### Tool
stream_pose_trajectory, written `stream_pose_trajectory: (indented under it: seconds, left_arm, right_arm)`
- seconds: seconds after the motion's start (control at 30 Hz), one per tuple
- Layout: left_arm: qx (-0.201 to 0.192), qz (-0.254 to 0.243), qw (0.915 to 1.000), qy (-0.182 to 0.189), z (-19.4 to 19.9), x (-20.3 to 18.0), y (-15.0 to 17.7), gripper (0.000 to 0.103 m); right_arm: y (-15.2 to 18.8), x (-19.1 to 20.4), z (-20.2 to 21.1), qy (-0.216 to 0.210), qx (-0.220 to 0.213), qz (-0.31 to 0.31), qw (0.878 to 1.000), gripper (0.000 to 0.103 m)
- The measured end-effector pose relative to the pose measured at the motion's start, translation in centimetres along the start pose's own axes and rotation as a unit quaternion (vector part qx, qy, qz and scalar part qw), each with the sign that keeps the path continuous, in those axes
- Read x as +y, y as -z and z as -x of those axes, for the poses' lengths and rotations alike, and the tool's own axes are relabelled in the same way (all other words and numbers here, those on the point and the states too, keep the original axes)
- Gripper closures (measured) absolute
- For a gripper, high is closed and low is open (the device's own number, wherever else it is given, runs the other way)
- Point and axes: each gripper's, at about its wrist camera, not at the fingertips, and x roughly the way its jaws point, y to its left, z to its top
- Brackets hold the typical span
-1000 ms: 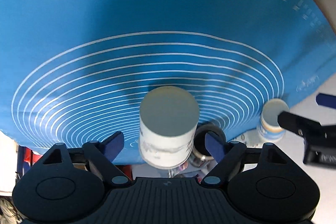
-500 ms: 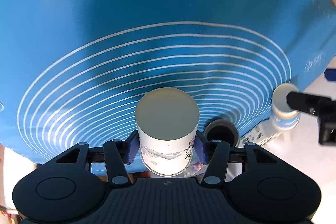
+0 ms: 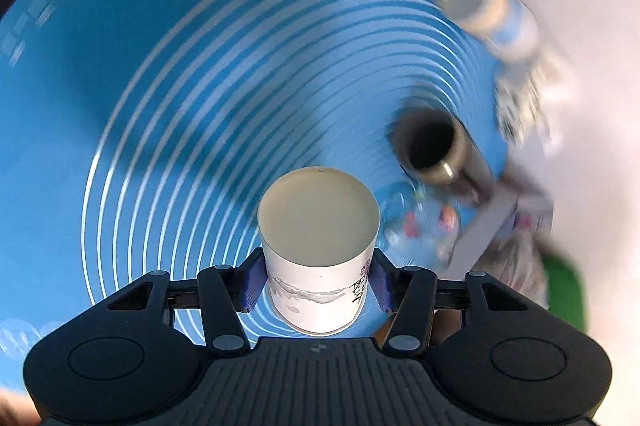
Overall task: Flip cup upside down
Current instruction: 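Rotate the right tool to turn the white cup rim-down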
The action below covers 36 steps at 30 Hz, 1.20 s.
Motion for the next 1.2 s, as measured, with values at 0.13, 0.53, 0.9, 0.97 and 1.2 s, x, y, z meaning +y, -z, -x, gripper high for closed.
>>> stream_pose_trajectory:
  seconds: [0.13, 0.53, 0.9, 0.97, 1.2]
  left_arm:
    - [0.001, -0.001, 1.0000, 0.003, -0.1, -0.4, 0.0, 0.006]
    - [0.004, -0.015, 0.9998, 0.010, -0.3, -1.7, -0.1, 0.006]
    - [0.011, -0.024, 0.9996, 0.010, -0.9, -2.8, -0.1, 0.006]
    - [0.009, -0.025, 0.9996, 0.008, -1.0, -3.0, -0.1, 0.006]
    - [0.006, -0.029, 0.9996, -0.001, -1.3, -3.5, 0.0, 0.006]
  right_arm:
    - [1.5, -1.8, 0.2, -0.006, -0.019, -0.112, 0.994, 0.052]
    - [7.3, -2.9, 2.6, -0.006, -0.050, -0.382, 0.923, 0.052]
    - [13.0, -1.9, 2.9, 0.022, -0.091, -0.662, 0.744, 0.052]
    - [13.4, -1.2, 2.6, 0.032, -0.083, -0.699, 0.710, 0.052]
    - [14.5, 1.5, 0.3, 0.028, -0.052, -0.804, 0.592, 0.052]
